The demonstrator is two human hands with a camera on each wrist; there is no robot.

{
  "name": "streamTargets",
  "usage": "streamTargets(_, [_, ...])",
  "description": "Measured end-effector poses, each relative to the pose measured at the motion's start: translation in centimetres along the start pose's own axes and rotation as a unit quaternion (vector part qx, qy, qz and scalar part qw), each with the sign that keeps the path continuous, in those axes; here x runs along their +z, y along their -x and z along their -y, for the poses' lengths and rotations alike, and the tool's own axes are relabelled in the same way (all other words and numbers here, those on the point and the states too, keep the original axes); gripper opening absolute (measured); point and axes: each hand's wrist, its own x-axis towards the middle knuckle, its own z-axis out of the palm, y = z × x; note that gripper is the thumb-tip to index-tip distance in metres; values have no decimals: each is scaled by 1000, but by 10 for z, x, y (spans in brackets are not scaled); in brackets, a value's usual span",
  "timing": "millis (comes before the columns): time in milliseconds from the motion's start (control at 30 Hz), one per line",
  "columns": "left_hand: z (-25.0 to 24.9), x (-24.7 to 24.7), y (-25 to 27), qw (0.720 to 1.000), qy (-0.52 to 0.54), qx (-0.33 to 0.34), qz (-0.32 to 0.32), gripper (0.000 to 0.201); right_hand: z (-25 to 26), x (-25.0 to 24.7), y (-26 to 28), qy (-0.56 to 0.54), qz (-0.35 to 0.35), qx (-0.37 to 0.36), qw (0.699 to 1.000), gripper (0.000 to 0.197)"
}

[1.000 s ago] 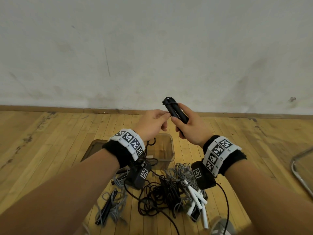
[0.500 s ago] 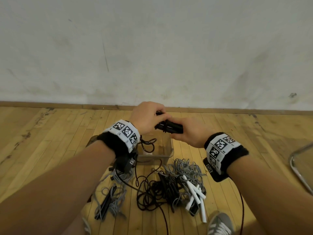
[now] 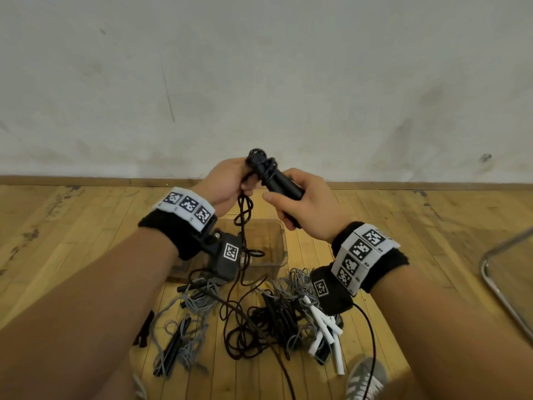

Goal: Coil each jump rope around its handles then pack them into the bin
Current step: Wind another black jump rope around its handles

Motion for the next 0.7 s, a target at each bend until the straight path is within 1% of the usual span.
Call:
streamTargets(67, [8,11,3,1000,-28,6,0,27,-4,-1,-4,-29,-60,10,998,24])
streamTargets(133, [13,19,6,999,-47,18,10,28,-10,-4,-9,-28,-113,17,993,32])
streamTargets(200, [16,22,9,997,-69,24,11,30,-16,-9,-12,-7,-147,20,989,38])
streamTargets(267, [17,23,12,993,-111,29,8,30,-21,-13,-13,37,-167,23,985,44])
streamTargets(333, [20,23,15,986,-163,43,0,29,-24,-15,-13,93,-171,29,980,48])
streamTargets(433, [23,25,17,970,-232,59,-28,32,-31,-15,-12,163,-167,45,971,49])
streamTargets(533, [22,26,18,953,-294,63,-46,32,-37,-14,-15,197,-166,59,964,52])
streamTargets(600, [22,28,19,948,-308,57,-53,31,-39,-14,-17,202,-159,70,964,54])
streamTargets(700, [22,32,22,952,-295,54,-67,29,-43,-10,-18,235,-150,81,957,54])
